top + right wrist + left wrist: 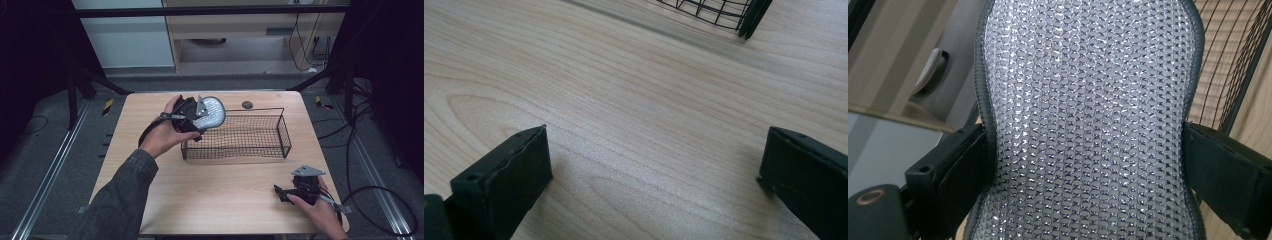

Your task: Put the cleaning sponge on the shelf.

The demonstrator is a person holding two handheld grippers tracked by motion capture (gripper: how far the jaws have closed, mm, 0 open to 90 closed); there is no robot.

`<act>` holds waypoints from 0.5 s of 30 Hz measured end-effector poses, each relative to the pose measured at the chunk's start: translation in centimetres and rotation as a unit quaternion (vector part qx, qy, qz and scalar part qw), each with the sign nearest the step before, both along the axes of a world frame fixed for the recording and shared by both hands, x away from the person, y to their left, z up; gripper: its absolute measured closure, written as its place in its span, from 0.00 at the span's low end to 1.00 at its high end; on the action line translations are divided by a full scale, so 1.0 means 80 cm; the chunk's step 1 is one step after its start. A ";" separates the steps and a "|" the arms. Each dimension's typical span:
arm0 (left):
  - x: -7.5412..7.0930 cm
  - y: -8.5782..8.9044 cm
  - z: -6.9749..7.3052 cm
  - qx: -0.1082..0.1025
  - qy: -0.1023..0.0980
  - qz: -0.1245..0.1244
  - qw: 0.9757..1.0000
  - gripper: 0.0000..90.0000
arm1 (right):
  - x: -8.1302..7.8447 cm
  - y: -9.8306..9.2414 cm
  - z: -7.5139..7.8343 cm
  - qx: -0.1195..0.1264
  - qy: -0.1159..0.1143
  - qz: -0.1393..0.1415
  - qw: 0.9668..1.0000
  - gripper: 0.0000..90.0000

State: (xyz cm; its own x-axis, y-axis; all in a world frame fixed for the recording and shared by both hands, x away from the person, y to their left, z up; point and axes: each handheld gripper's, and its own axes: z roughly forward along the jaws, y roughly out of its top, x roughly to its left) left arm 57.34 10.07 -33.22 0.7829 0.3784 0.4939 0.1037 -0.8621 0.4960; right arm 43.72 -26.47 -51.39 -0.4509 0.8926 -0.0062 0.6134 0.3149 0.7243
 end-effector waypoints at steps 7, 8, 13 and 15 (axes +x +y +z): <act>0.008 -0.016 -0.008 0.006 -0.001 -0.022 1.000 0.07 | 0.000 0.000 0.000 0.003 0.003 -0.001 1.000 0.00; 0.009 -0.018 -0.010 0.002 -0.001 -0.025 1.000 0.07 | 0.000 0.000 0.000 0.003 0.003 -0.001 1.000 0.00; 0.006 -0.028 -0.015 0.013 0.001 -0.026 1.000 0.07 | 0.000 0.000 0.000 0.003 0.002 -0.001 1.000 0.00; 0.006 -0.030 -0.017 0.010 0.002 -0.027 1.000 0.07 | 0.000 0.000 0.001 0.002 0.003 -0.001 1.000 0.00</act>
State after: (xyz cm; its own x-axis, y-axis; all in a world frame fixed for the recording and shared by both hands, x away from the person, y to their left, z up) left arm 57.85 7.64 -34.56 0.8039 0.3254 0.4978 0.0584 -0.8762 0.4784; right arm 43.73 -26.44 -51.35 -0.4484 0.8938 0.0009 0.6191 0.3099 0.7216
